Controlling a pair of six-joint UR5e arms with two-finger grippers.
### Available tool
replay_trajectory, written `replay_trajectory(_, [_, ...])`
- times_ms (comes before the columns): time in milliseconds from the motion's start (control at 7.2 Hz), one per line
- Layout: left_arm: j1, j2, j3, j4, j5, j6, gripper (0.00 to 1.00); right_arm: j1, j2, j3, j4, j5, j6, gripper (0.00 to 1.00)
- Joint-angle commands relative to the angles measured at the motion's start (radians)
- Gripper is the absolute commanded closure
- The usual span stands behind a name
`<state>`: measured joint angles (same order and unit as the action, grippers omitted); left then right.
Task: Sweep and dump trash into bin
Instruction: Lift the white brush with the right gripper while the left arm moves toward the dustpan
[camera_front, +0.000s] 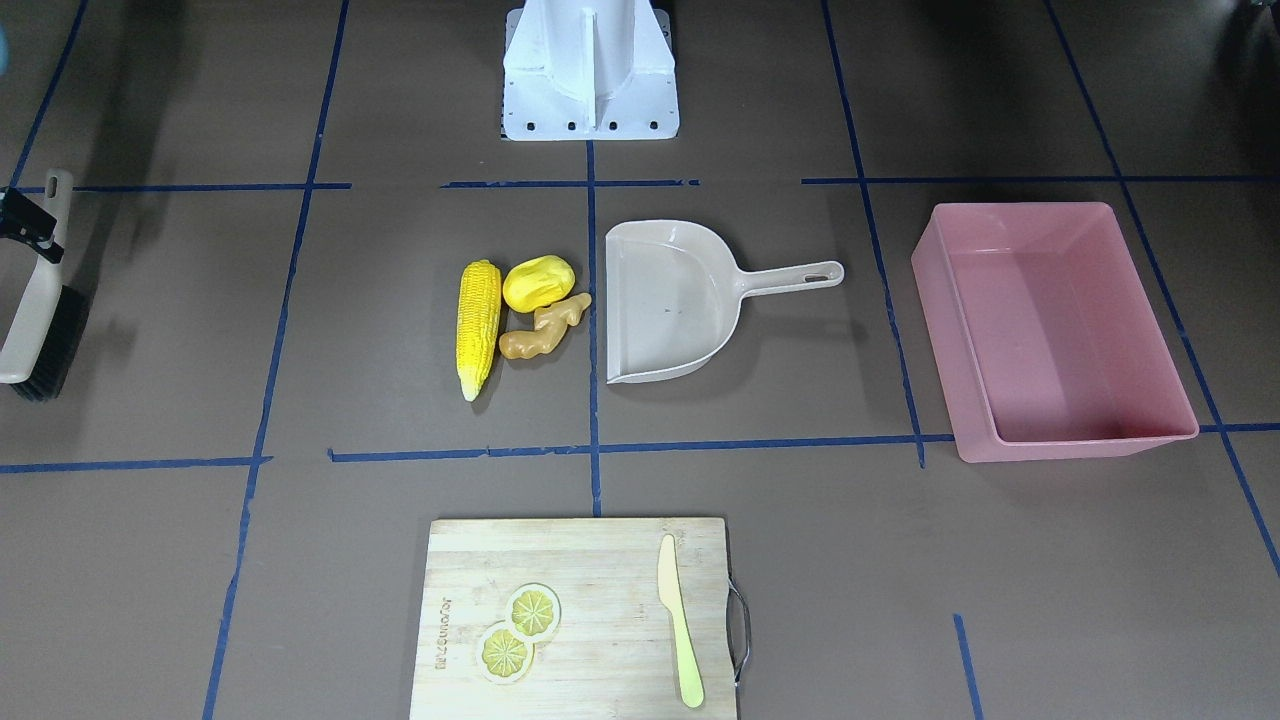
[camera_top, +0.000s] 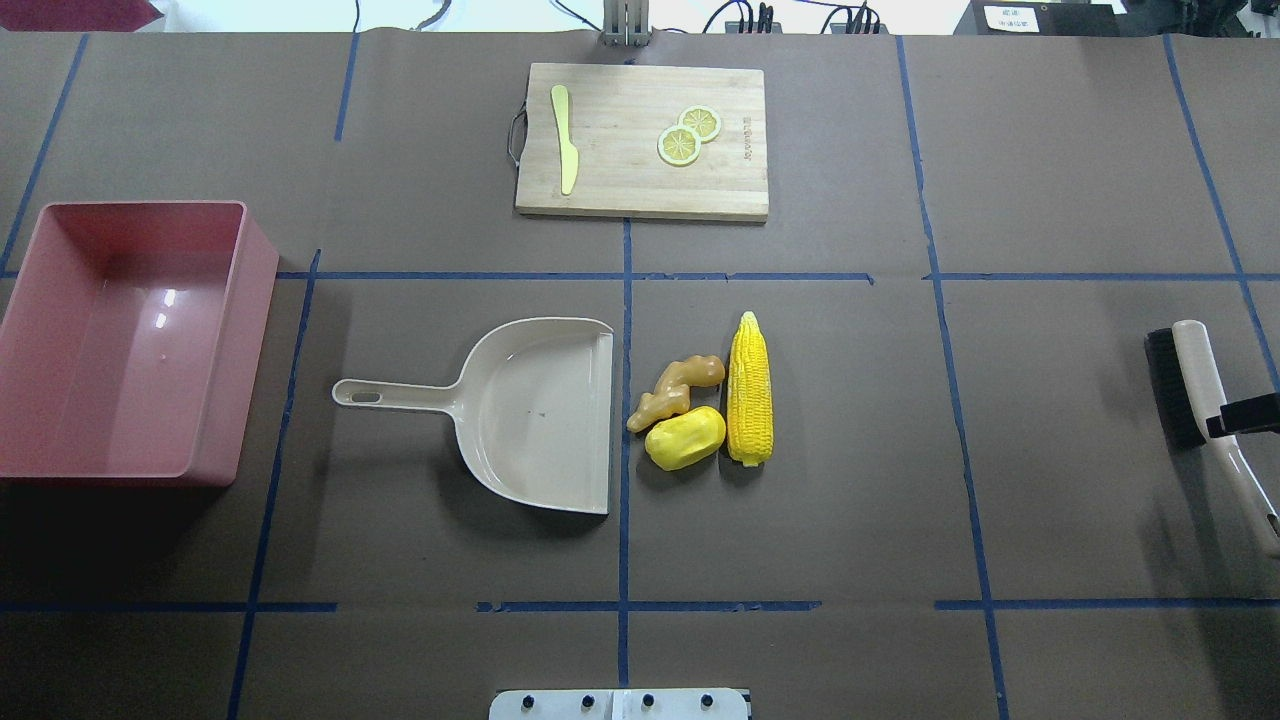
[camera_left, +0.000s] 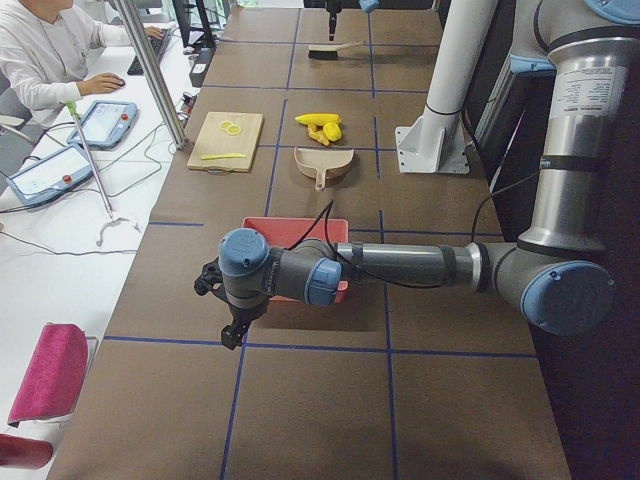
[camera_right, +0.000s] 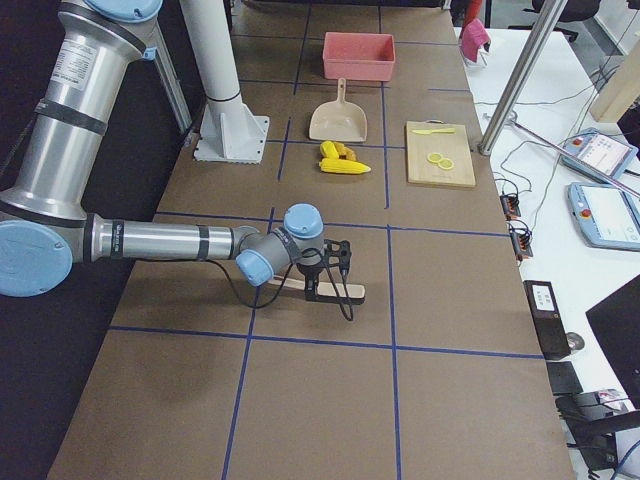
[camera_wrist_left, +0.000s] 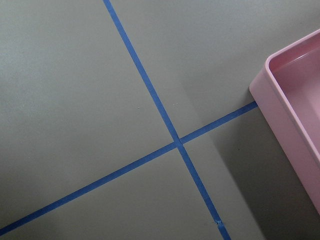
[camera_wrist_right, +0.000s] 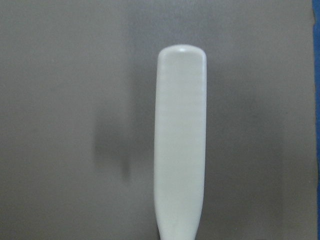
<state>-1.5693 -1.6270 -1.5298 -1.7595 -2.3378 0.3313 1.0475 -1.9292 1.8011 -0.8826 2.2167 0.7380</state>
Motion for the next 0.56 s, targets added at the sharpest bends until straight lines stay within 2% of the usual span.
replay_trajectory(0, [0.000, -0.002, -0.001, 0.000, 0.000, 0.000, 0.00, -0.067, -0.017, -0.025, 0.027, -0.017, 0.014, 0.11])
replay_trajectory(278, [0.000, -0.007, -0.001, 0.000, 0.000, 0.000, 0.00, -0.118, -0.017, -0.026, 0.025, -0.043, 0.014, 0.52])
replay_trajectory(417, [0.000, -0.007, -0.001, 0.002, 0.000, 0.000, 0.00, -0.165, -0.017, -0.026, 0.025, -0.105, 0.014, 0.64])
